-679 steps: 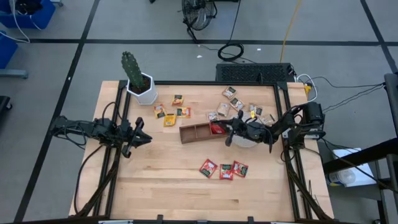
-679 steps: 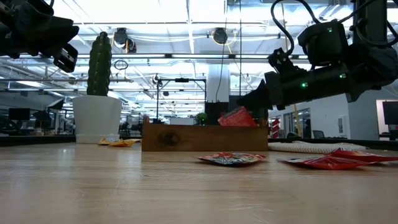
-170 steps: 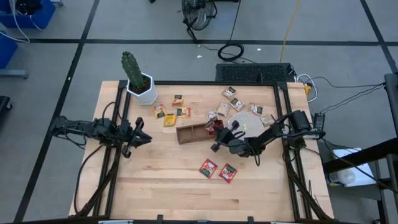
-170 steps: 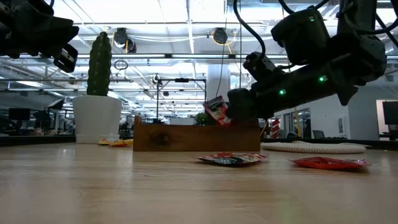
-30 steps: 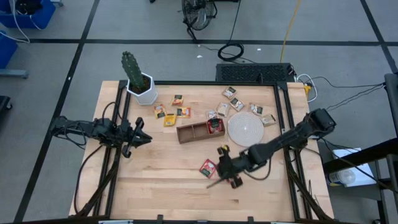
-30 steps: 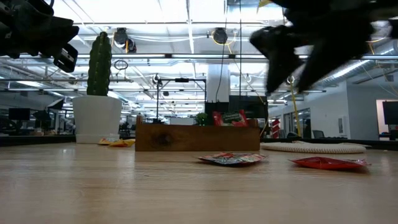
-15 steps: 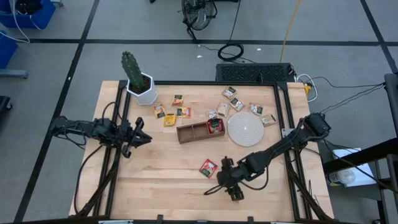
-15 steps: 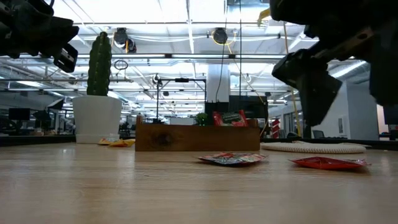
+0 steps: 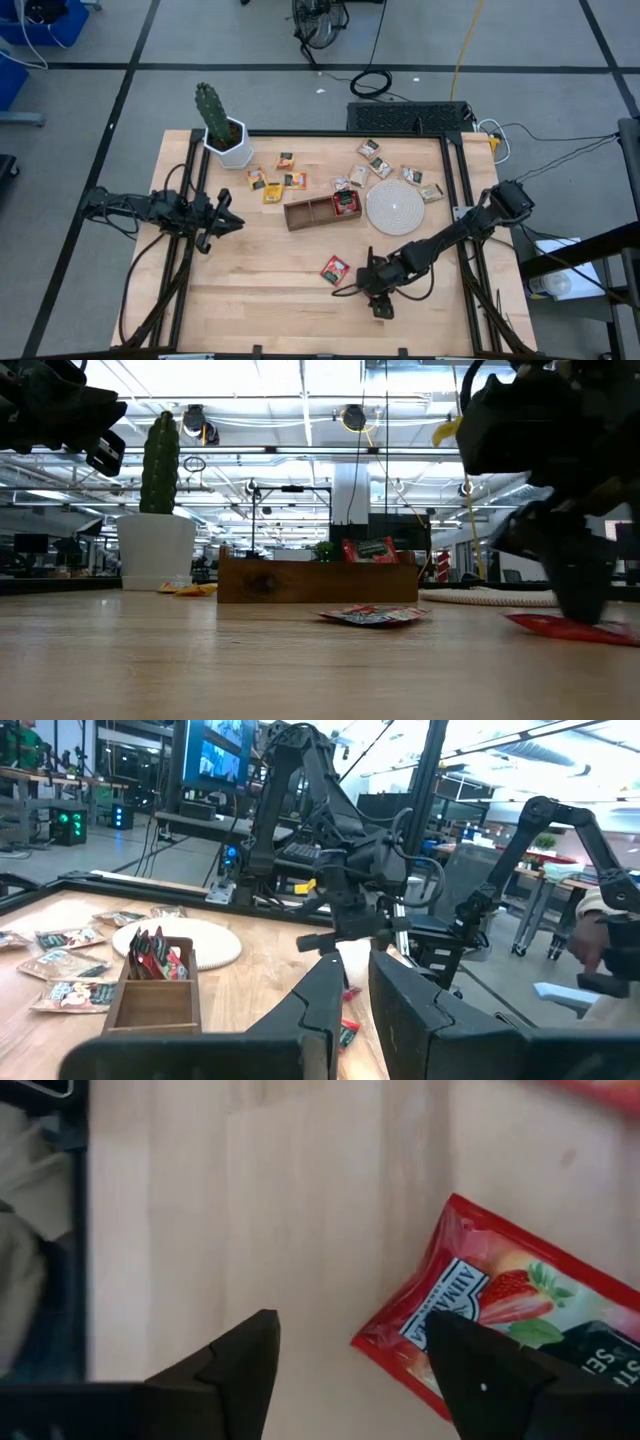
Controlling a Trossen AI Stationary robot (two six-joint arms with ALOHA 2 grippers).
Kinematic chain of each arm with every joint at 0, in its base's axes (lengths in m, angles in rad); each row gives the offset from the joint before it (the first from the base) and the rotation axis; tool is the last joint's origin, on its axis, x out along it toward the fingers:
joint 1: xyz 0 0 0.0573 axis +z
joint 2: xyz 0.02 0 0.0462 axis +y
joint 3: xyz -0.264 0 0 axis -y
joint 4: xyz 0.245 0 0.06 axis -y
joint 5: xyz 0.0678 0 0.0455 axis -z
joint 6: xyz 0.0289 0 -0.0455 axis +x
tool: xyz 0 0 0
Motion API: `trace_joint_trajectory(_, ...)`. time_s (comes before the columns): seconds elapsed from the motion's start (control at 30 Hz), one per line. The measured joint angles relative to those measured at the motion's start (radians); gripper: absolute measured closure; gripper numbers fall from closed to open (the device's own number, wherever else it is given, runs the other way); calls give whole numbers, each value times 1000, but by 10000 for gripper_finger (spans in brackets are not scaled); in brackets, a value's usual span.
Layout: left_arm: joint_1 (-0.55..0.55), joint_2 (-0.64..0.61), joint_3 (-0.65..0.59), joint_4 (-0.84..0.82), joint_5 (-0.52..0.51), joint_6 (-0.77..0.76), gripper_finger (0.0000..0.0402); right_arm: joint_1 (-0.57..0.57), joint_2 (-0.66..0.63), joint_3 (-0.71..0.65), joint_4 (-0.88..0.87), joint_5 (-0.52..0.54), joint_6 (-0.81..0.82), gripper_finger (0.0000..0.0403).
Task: Pick & Place Tea
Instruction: Put the red tea bag into the right section of the wooden organizer
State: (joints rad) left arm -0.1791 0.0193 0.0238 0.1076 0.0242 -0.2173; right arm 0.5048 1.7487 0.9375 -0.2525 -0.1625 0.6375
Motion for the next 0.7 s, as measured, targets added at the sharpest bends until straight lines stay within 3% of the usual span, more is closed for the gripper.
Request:
trace_joint_trajectory(0.3, 0, 0, 0, 0, 0, 0, 344, -27, -85, -3, -299, -24, 45, 199)
trace_joint_trajectory(0.53, 0, 0, 0, 0, 0, 0, 344, -59, -123, -7, -541, 149, 70, 227)
trace_joint_trajectory(0.7, 0, 0, 0, 0, 0, 0, 344, -67, -124, -7, -730, 184, 255, 245)
